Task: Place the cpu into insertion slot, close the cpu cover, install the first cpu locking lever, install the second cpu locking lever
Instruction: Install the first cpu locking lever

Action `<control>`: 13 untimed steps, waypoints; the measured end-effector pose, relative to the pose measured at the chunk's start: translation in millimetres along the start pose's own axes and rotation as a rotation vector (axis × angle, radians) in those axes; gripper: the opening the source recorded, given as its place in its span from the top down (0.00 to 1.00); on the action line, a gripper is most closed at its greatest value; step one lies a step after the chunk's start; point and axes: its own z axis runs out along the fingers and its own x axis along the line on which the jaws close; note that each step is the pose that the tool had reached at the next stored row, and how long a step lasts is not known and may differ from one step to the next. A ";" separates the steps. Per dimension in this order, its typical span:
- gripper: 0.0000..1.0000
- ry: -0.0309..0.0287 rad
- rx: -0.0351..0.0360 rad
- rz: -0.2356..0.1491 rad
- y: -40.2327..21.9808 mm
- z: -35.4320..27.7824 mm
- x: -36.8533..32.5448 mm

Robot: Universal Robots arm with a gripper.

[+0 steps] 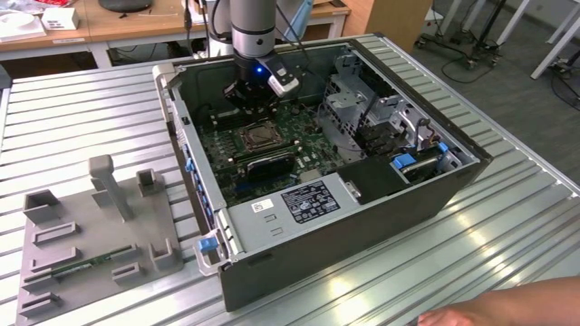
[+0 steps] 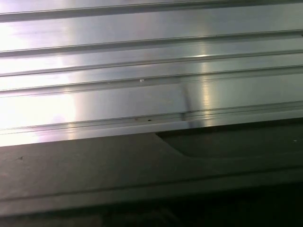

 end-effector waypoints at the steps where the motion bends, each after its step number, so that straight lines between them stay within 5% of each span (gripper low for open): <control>1: 0.90 0.0000 0.0001 0.000 0.0 0.0 0.0; 13: 0.90 0.0000 0.0000 0.000 0.2 1.6 -2.3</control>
